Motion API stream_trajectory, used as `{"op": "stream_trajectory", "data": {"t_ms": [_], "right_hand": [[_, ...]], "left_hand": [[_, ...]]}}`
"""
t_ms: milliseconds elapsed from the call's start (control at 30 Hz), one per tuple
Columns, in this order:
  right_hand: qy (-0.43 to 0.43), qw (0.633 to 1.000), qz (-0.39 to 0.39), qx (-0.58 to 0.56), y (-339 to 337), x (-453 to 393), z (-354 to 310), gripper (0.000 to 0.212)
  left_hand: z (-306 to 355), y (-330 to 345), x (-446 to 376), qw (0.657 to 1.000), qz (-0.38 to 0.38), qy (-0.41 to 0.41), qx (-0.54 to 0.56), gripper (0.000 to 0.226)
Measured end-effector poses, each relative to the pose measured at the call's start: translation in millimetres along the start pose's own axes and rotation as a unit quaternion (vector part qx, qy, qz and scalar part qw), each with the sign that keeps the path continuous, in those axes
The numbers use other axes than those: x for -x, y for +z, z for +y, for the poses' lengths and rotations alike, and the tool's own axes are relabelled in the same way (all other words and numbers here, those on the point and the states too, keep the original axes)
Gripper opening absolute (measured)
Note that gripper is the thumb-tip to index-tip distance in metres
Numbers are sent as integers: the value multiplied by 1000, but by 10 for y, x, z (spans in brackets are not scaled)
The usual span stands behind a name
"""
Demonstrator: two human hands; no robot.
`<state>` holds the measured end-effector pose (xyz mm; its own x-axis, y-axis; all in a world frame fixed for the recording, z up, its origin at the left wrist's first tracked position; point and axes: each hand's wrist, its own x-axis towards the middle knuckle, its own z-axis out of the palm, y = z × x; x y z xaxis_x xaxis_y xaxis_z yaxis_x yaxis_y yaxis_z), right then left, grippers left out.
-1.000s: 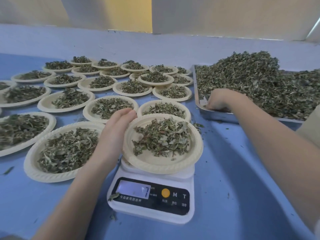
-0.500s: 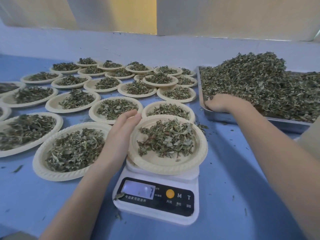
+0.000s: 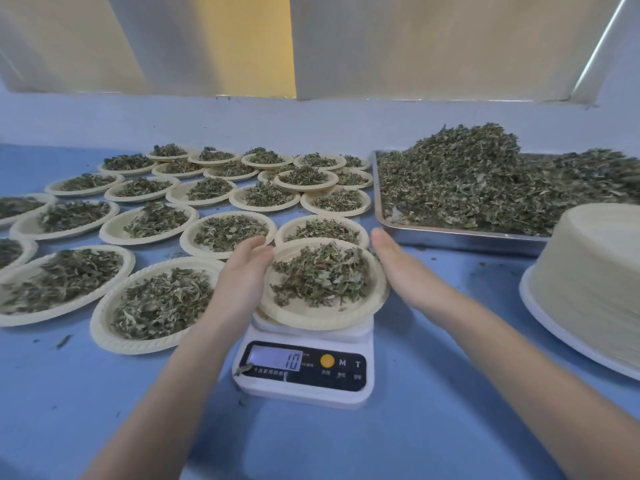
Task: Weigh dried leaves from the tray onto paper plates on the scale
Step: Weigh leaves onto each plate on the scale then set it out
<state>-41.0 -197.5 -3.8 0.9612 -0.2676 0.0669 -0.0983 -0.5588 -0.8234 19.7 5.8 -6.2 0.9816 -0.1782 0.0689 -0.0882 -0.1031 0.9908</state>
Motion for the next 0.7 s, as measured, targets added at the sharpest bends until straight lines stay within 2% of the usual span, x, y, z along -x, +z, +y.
{"op": "stream_trajectory", "data": {"t_ms": [100, 233, 400, 467, 567, 700], "right_hand": [[18, 996, 0, -88, 133, 152, -86, 69], [35, 990, 45, -133, 200, 93, -287, 61], [50, 969, 59, -236, 91, -118, -560, 53], [71, 957, 46, -277, 54, -218, -672, 41], [117, 918, 10, -378, 41, -406, -848, 16], [129, 915, -16, -383, 125, -815, -1021, 14]], "left_hand": [[39, 58, 17, 1000, 17, 18, -9, 40], [183, 16, -29, 999, 36, 29, -28, 46], [495, -160, -221, 996, 77, -7, 51, 46], [609, -227, -314, 993, 101, -16, 60, 47], [747, -334, -487, 988, 137, -22, 75, 49], [834, -469, -850, 983, 174, -31, 54, 46]]}}
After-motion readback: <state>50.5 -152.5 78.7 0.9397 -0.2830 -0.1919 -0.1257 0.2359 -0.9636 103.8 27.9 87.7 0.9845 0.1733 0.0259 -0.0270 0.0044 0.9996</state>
